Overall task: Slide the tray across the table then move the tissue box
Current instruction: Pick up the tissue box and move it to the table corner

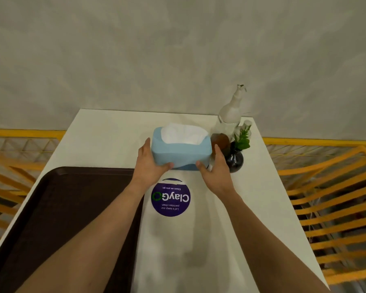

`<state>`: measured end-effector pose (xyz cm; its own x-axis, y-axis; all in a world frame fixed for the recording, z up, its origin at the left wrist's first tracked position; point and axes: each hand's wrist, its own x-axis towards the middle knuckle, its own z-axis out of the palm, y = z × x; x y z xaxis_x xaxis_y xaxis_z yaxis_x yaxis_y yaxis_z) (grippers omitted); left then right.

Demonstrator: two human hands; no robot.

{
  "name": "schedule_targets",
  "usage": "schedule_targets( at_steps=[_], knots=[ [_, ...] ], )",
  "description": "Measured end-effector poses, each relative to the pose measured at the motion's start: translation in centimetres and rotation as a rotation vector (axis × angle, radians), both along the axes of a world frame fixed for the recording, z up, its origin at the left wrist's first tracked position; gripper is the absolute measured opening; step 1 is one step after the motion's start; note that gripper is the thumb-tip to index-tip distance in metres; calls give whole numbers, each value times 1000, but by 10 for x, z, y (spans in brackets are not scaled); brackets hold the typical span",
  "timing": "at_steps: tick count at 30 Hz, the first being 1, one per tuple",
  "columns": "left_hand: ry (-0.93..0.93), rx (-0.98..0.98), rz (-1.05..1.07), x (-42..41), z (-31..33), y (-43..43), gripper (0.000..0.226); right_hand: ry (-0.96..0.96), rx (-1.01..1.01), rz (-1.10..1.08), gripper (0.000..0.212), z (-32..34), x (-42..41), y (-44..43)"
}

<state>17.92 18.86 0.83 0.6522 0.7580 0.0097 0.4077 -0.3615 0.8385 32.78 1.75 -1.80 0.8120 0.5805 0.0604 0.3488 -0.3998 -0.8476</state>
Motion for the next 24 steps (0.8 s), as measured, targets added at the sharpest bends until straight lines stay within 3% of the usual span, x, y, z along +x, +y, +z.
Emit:
schedule_targets(
  at_steps=[8, 12, 24],
  knots=[
    [1, -59, -11, 7, -7, 11, 106, 44, 85, 60, 71, -13, -2, 8],
    [61, -94, -26, 7, -10, 14, 82, 48, 74, 44, 67, -16, -1, 6],
    [5, -103, -10, -13, 13, 28, 77, -23, 31, 25, 64, 7, -16, 22]
  ],
)
